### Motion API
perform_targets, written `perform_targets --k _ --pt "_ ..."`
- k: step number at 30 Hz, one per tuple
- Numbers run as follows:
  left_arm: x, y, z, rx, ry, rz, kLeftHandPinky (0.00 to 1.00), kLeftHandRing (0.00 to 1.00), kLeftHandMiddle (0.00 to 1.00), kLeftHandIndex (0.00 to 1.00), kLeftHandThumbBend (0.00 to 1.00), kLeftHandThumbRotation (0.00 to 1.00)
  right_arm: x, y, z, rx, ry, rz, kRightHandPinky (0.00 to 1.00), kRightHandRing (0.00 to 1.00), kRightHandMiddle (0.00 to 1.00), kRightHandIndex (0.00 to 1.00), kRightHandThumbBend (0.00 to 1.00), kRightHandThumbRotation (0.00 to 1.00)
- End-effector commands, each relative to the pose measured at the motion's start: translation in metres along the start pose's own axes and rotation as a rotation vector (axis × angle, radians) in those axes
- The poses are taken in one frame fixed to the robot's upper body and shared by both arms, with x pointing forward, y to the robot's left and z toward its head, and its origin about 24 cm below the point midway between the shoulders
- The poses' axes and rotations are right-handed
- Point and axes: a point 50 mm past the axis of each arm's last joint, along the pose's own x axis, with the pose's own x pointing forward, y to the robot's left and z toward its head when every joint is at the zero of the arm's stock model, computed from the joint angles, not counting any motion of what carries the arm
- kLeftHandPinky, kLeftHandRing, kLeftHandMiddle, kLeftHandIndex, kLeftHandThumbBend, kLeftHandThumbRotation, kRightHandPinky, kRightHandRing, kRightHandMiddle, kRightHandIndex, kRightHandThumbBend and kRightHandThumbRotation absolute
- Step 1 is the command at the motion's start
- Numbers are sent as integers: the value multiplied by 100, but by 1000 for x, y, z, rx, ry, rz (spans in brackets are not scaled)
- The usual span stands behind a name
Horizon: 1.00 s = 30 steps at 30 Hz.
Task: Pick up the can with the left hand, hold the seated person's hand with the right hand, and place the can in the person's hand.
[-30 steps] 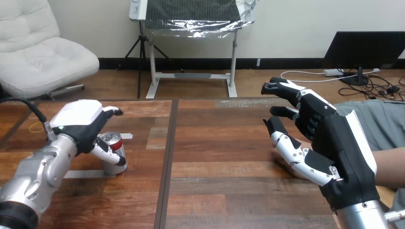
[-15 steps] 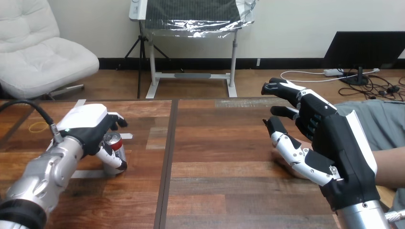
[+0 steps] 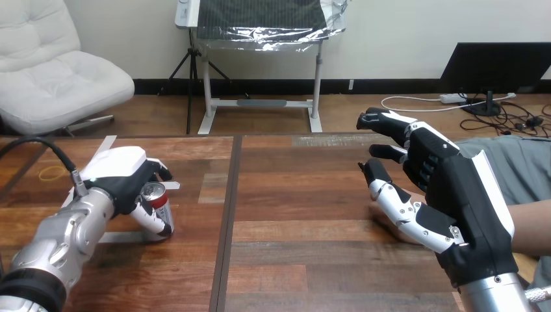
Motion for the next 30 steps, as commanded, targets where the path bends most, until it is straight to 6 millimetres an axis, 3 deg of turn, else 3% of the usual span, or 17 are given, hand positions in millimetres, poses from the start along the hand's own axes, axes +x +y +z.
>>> perform_targets --k 1,12,30 --pt "9 26 13 6 -30 70 40 52 76 76 88 14 11 -2 13 -11 -77 11 78 87 85 72 34 0" --pt "10 22 13 -4 -22 48 40 52 76 76 87 13 11 -3 13 -18 -77 15 79 86 84 71 35 0" --pt "9 19 12 11 -29 37 52 62 75 74 83 8 10 -4 13 -14 -74 17 79 85 82 69 35 0"
